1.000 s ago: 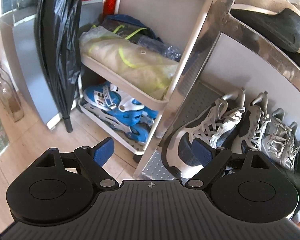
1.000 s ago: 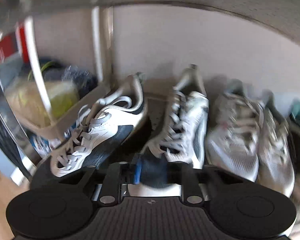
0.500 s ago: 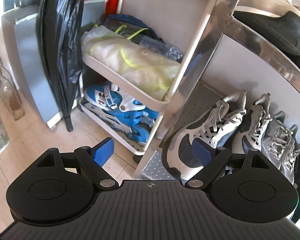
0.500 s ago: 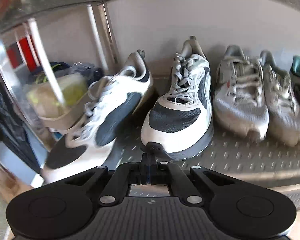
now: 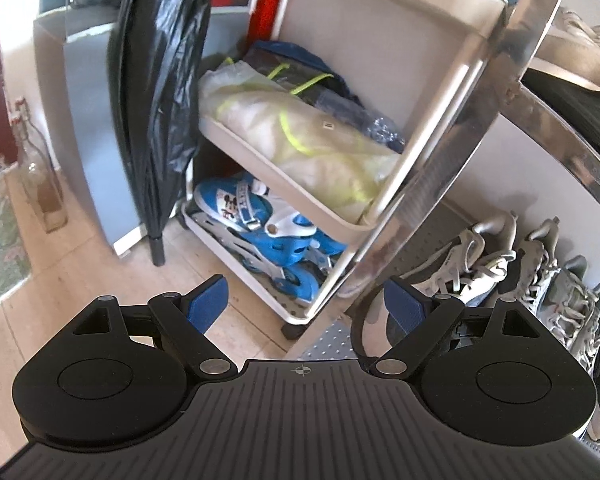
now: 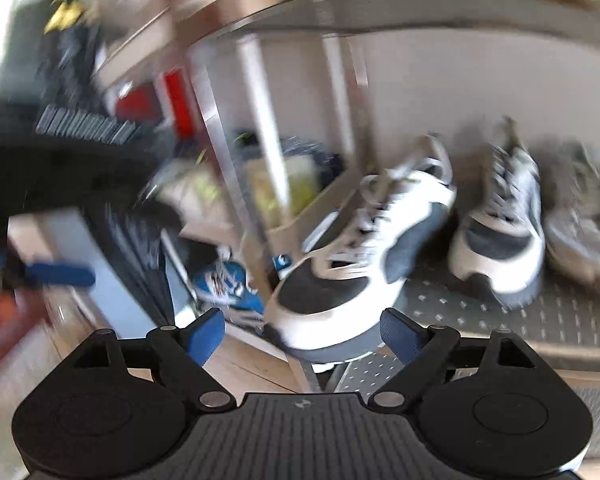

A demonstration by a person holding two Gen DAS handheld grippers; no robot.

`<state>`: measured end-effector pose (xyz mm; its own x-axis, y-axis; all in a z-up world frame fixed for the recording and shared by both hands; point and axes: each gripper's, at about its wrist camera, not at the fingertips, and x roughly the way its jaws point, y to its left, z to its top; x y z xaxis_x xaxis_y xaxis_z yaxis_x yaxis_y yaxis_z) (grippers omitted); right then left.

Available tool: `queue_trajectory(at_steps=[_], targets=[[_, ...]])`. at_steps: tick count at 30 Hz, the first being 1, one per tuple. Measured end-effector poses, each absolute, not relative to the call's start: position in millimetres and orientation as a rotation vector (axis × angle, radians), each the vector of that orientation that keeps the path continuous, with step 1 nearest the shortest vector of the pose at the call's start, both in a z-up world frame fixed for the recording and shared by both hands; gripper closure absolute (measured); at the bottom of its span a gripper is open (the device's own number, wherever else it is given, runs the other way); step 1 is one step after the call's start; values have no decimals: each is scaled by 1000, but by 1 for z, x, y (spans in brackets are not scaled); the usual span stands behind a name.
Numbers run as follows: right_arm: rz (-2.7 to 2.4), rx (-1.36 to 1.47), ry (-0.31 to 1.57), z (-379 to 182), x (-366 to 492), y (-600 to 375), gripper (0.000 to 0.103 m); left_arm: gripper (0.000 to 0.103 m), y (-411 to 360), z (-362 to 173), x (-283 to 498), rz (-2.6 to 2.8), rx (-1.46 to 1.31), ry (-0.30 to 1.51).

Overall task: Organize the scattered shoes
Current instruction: 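Push the white-and-black sneakers into line with the right tool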

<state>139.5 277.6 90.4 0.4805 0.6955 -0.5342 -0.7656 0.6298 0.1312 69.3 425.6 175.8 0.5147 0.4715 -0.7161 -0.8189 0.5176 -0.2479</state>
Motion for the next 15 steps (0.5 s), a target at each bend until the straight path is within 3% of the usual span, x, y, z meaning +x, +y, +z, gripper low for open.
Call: queue_trajectory(at_steps=[8,12,15], targets=[[763,-188,652,77,149,305,19,14,427,175,67,834,-627,635],[732,-165,698,67,163,308,28,14,425,175,68,826,-623,640],[747,-191,687,66,162,306,28,14,425,175,68,825,-622,642]])
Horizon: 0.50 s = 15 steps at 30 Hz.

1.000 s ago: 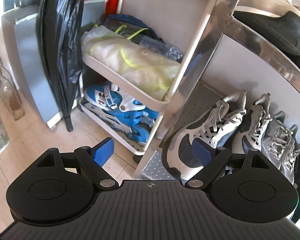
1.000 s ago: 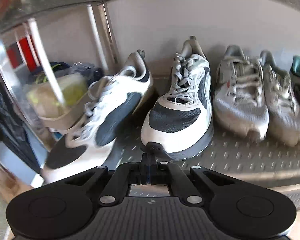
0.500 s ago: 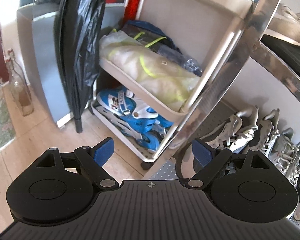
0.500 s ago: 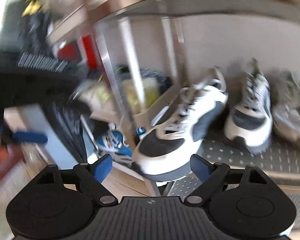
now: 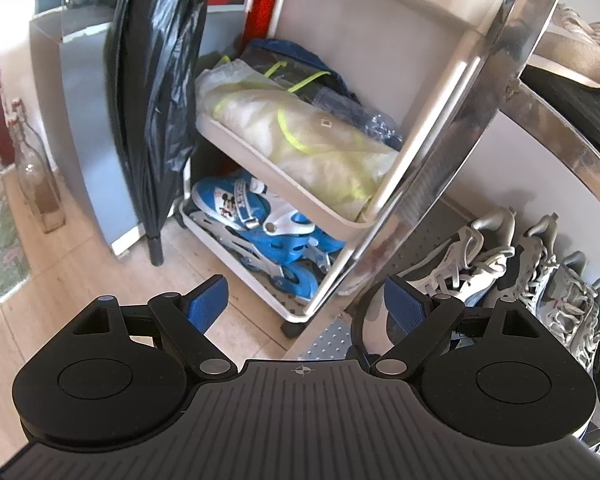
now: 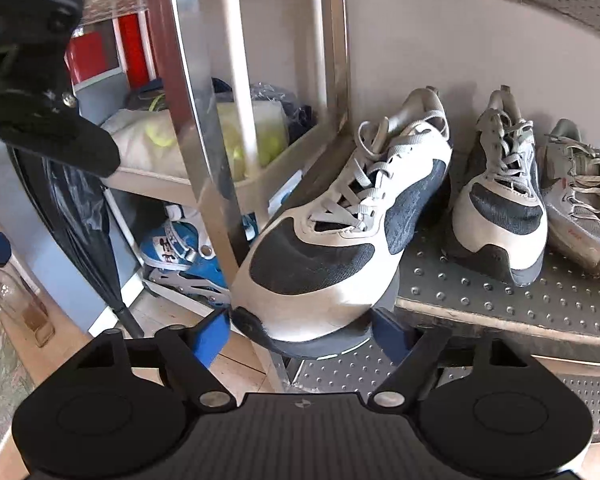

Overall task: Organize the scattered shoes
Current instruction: 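Push the white-and-black sneakers into line with the right tool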

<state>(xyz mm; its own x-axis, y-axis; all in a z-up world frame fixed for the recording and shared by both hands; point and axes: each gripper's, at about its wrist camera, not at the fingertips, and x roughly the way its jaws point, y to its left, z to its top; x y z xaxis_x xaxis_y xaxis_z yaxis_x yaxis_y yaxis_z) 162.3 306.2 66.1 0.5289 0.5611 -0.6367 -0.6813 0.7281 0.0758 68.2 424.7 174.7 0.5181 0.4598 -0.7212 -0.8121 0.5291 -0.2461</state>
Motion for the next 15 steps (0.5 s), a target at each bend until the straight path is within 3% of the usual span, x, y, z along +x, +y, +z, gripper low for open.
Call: queue_trajectory(at_steps=[15], targets=[[691,-331,612,85,210,310,42,14,421,173,72,808,-615,654]])
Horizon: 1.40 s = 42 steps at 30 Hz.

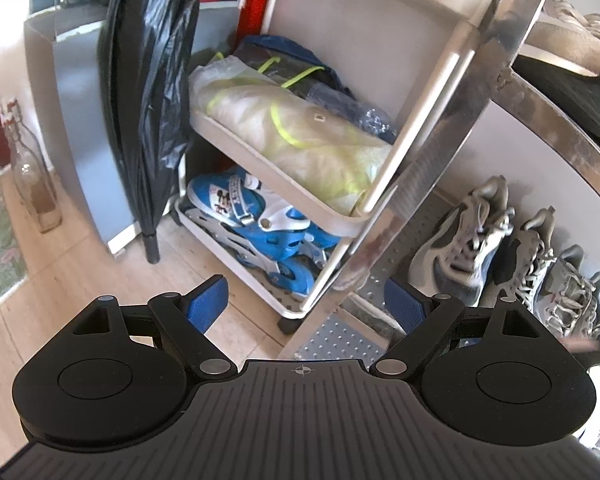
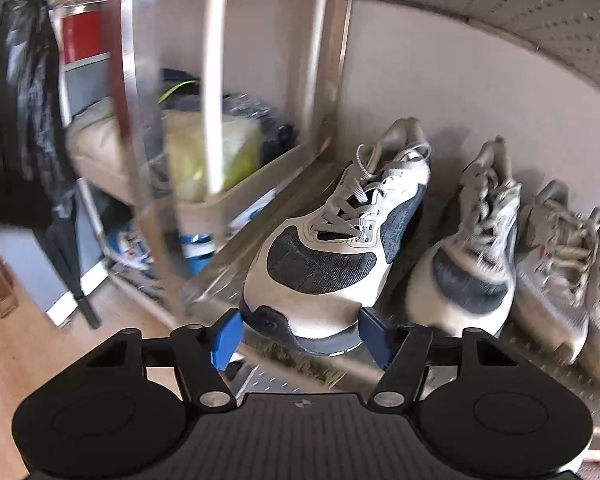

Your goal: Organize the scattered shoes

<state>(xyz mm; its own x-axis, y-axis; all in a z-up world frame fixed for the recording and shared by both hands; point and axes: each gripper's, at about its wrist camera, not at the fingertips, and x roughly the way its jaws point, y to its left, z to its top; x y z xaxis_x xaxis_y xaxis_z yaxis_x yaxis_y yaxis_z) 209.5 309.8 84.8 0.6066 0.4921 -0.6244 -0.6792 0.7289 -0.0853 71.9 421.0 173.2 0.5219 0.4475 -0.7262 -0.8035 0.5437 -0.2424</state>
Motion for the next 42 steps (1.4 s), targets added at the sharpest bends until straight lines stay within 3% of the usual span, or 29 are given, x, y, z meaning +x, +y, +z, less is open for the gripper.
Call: queue_trajectory(at_steps=[8,14,21,29,37,42], targets=[[649,-295,683,75,222,306,33,14,418,170,78,785,-600,687],[701,-165,709,98,194,241,29,14,407,164,89,718,-587,742],[555,-44,817,151,150,84,29,14,356,151,119,524,-502,863],[311,184,745,240,49,-116,5,14,206,160,94,107,-334,963],[222,476,858,197,-12,-236,1,6,116,196,-13,-116,-198,998],[162,278,754,186,-16,-228,1,6,99,190,-28,-84,-88,938]])
